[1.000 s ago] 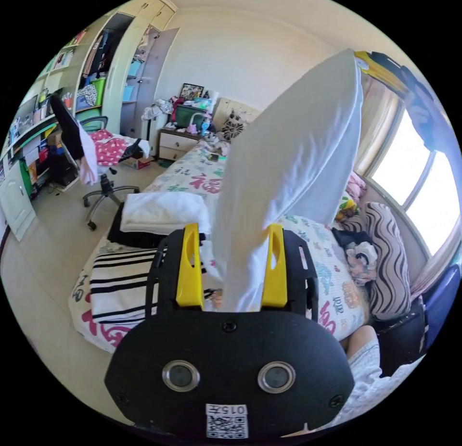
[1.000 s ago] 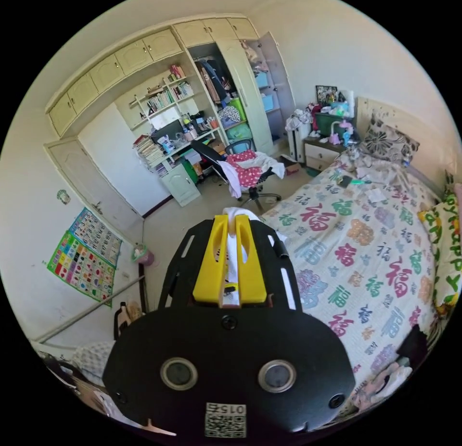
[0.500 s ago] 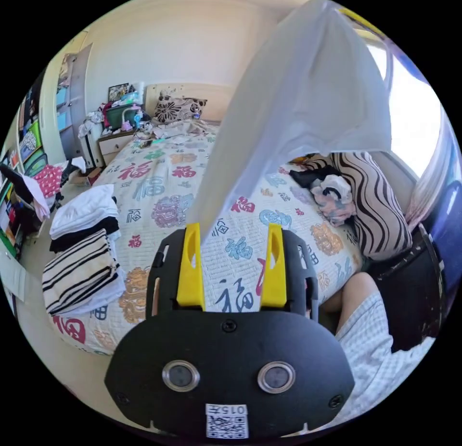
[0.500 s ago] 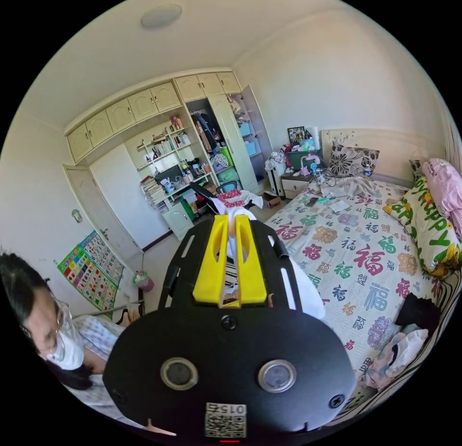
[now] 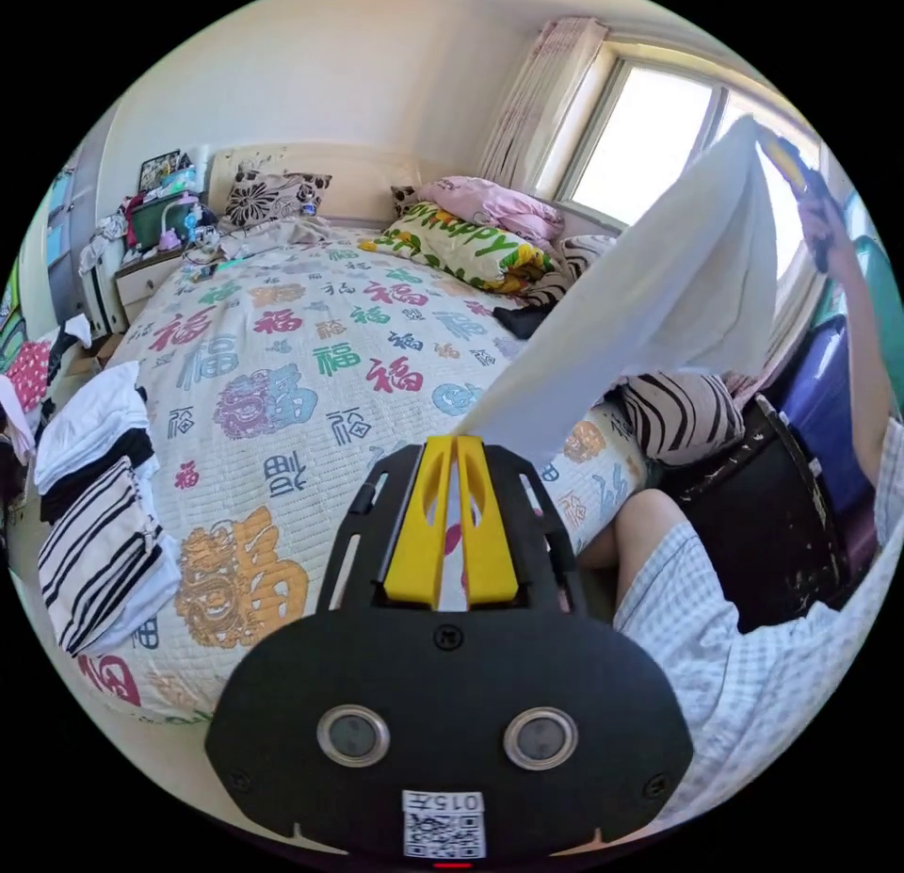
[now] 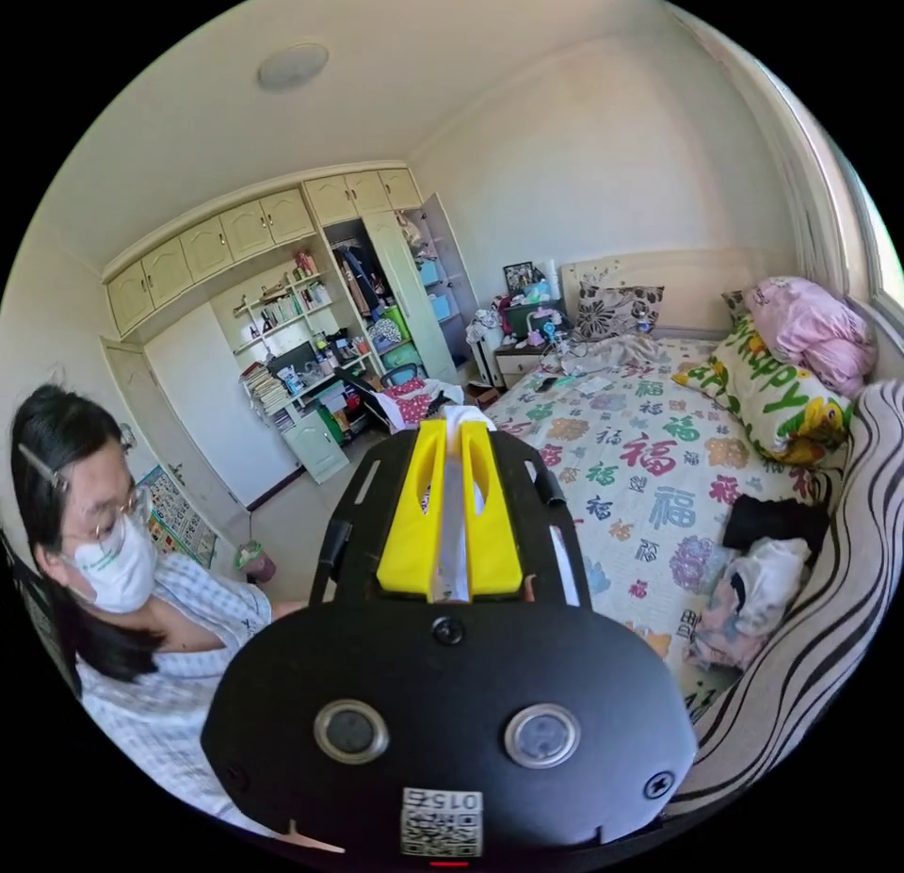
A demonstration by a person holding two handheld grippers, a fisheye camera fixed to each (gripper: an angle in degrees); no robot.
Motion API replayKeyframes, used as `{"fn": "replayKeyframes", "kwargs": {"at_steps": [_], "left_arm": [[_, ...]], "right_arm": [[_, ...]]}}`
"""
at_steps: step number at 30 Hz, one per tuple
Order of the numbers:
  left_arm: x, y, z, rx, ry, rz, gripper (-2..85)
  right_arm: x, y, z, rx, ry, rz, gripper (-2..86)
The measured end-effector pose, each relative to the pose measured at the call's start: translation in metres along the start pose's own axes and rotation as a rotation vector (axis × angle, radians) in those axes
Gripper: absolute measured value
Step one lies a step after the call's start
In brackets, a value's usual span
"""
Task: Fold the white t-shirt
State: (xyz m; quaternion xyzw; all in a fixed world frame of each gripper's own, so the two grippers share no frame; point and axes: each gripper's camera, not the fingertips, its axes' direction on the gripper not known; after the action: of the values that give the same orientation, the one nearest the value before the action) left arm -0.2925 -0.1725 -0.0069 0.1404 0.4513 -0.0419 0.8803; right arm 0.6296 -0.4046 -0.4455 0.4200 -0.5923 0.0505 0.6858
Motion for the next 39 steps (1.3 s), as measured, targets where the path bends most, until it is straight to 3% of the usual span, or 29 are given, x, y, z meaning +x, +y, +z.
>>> {"fn": "replayKeyframes", "kwargs": {"at_steps": [7, 17, 21, 26, 28, 32, 36, 39], "left_arm": [[0.021, 0.006, -0.113, 0.138, -0.14, 0.078, -0.8], [0.053, 0.005, -0.137, 0.174, -0.207, 0.064, -0.8], [0.039, -0.021, -0.086, 0.097, -0.2, 0.054, -0.8], [-0.017, -0.073, 0.047, -0.061, -0.179, 0.01, -0.7], [-0.049, -0.094, 0.139, -0.192, -0.258, -0.015, -0.6], [-0.078, -0.104, 0.231, -0.435, -0.283, -0.078, -0.5], [-0.043, -0.105, 0.219, -0.329, -0.246, 0.065, -0.2], [0.0, -0.086, 0.212, -0.33, -0.098, 0.175, 0.8]], "right_arm": [[0.044, 0.09, -0.075, -0.037, 0.007, 0.14, 2.3], [0.087, 0.163, -0.103, -0.024, -0.083, 0.318, 2.4], [0.116, 0.159, -0.091, -0.081, -0.042, 0.335, 2.7], [0.236, 0.161, -0.015, -0.22, 0.007, 0.486, 3.9], [0.287, 0.166, 0.027, -0.259, -0.004, 0.532, 4.8], [0.358, 0.188, 0.087, -0.362, 0.101, 0.674, 6.5], [0.33, 0.193, 0.088, -0.368, -0.024, 0.484, 6.5], [0.271, 0.215, 0.097, -0.576, -0.064, 0.229, 6.3]]}}
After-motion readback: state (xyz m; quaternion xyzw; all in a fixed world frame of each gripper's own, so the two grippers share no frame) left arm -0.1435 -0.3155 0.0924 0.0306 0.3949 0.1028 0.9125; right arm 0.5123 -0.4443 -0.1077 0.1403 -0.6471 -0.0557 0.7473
